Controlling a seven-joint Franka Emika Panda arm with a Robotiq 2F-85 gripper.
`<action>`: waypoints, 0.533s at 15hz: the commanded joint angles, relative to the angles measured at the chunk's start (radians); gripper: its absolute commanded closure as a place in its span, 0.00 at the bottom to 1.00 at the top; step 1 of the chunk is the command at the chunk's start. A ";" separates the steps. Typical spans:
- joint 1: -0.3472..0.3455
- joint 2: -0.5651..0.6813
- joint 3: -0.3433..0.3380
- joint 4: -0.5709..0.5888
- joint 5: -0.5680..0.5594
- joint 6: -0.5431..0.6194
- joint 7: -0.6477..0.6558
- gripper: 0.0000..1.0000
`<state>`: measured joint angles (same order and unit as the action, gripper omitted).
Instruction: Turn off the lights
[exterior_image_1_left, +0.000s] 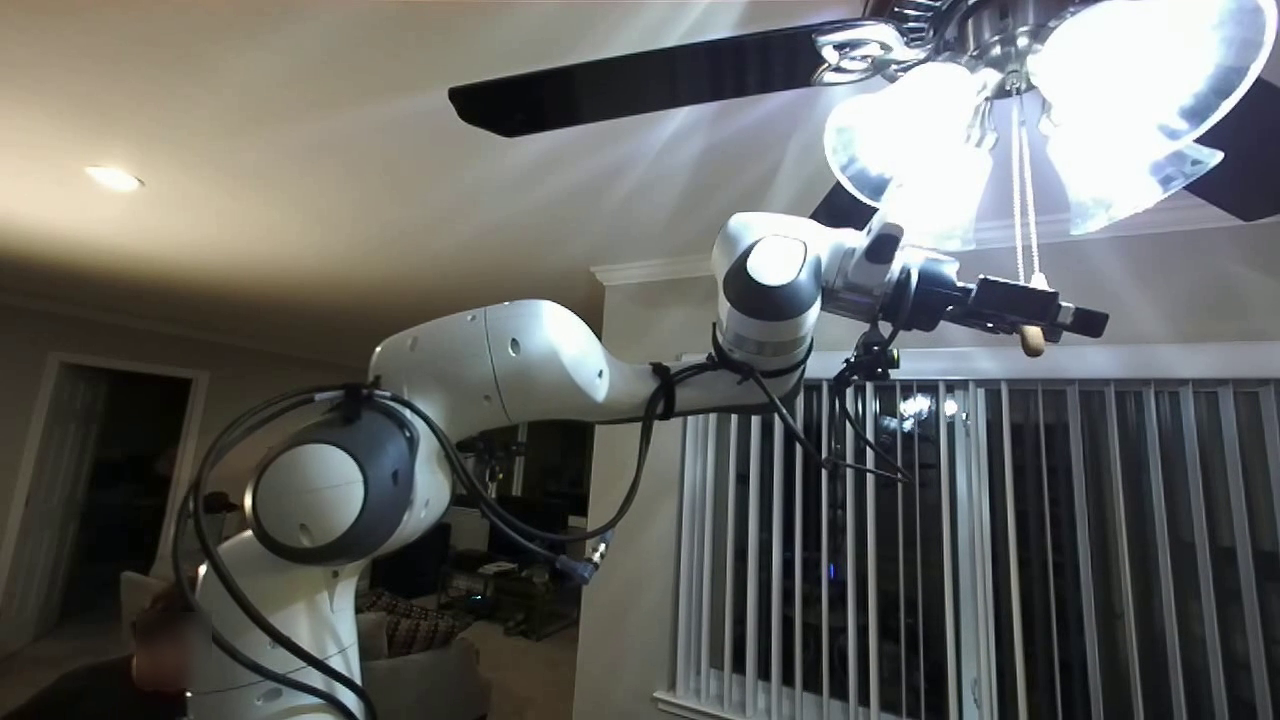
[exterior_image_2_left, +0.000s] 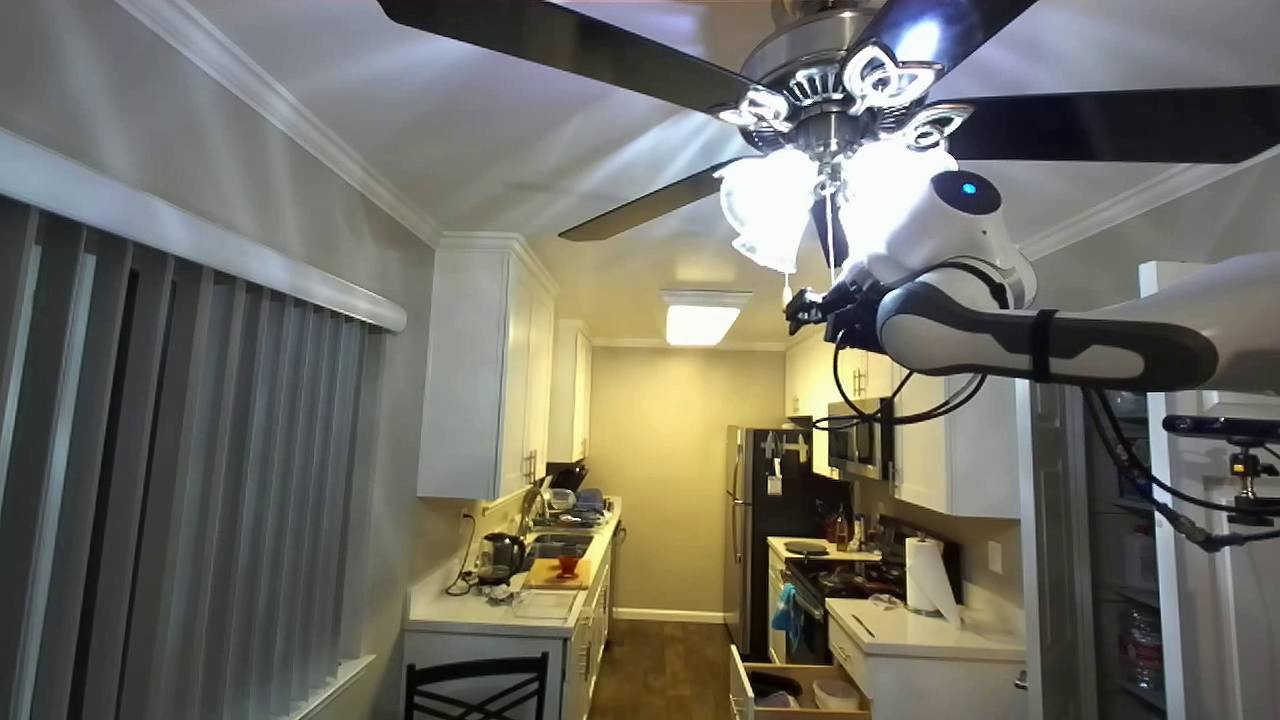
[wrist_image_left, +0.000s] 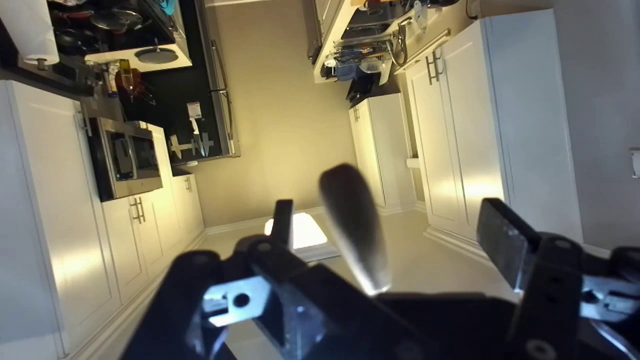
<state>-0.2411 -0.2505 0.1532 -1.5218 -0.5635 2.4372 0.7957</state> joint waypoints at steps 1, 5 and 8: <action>0.020 -0.034 -0.024 -0.016 -0.006 -0.019 0.011 0.38; 0.028 -0.056 -0.040 -0.034 0.010 -0.008 -0.006 0.44; 0.026 -0.066 -0.043 -0.046 0.016 -0.007 -0.003 0.59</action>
<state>-0.2286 -0.2855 0.1247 -1.5288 -0.5585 2.4372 0.7956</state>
